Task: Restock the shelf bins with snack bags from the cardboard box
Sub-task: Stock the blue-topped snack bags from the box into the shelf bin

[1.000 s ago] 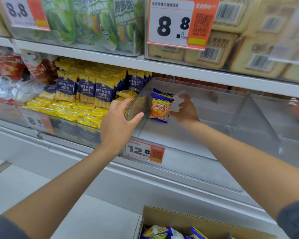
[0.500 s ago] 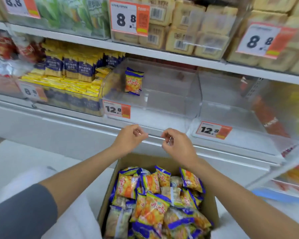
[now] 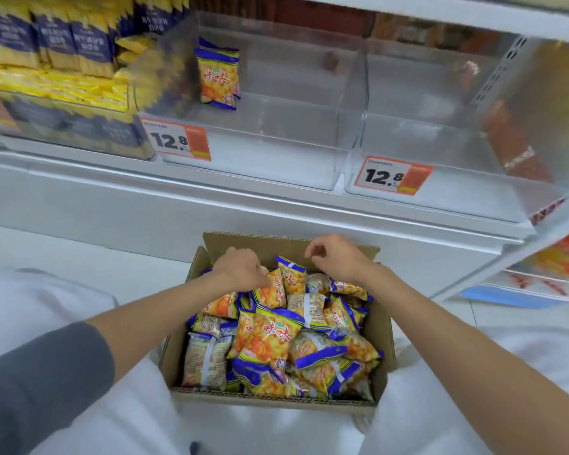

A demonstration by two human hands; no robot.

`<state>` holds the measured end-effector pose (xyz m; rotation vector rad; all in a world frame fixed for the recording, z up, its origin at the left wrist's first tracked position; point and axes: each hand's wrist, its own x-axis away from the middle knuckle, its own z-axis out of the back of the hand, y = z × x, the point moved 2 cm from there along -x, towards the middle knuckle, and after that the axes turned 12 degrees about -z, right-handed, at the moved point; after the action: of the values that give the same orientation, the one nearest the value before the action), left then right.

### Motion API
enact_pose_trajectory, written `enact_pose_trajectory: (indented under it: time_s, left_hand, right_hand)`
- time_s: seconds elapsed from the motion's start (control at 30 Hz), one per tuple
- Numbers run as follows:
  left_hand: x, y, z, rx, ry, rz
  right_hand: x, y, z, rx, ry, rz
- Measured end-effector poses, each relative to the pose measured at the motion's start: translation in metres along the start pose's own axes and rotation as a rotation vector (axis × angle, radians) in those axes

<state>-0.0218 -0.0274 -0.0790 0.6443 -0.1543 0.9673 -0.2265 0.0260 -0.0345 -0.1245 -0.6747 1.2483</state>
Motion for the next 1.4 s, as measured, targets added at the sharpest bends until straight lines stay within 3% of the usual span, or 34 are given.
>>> enact_pose_trajectory:
  time_s: [0.17,0.3,0.43,0.6,0.7,0.83,0.97,1.17,1.3,1.4]
  left_hand:
    - [0.014,0.005,0.026,0.223,0.104,-0.105]
    - [0.028,-0.008,0.042,0.438,0.344,-0.009]
    - [0.037,-0.018,0.040,0.740,0.358,0.064]
    - [0.039,-0.018,0.037,0.775,0.313,0.090]
    - [0.040,-0.016,0.042,0.878,0.322,0.064]
    - [0.043,-0.010,0.046,0.968,0.378,0.039]
    - [0.042,0.002,0.045,1.078,0.373,-0.017]
    - [0.041,0.019,0.052,1.192,0.263,-0.089]
    - [0.039,0.023,0.061,1.122,0.397,-0.080]
    - [0.043,0.024,0.074,1.167,0.429,-0.103]
  right_hand:
    - [0.004,-0.001,-0.004,-0.012,0.025,0.001]
    - [-0.002,0.001,-0.022,0.096,-0.014,-0.056]
    - [-0.012,0.005,-0.042,0.184,-0.019,-0.095]
    - [-0.010,0.001,-0.052,-0.023,-0.007,-0.100]
    - [-0.007,-0.007,-0.035,-0.116,0.081,-0.060]
    - [0.002,-0.020,0.016,-0.517,0.205,-0.142]
    - [0.013,-0.032,0.036,-0.890,0.060,-0.149]
    - [0.014,-0.046,0.023,-0.934,0.031,-0.103]
    - [0.015,-0.058,0.031,-1.025,0.036,-0.080]
    - [0.020,-0.062,0.038,-0.894,-0.155,-0.061]
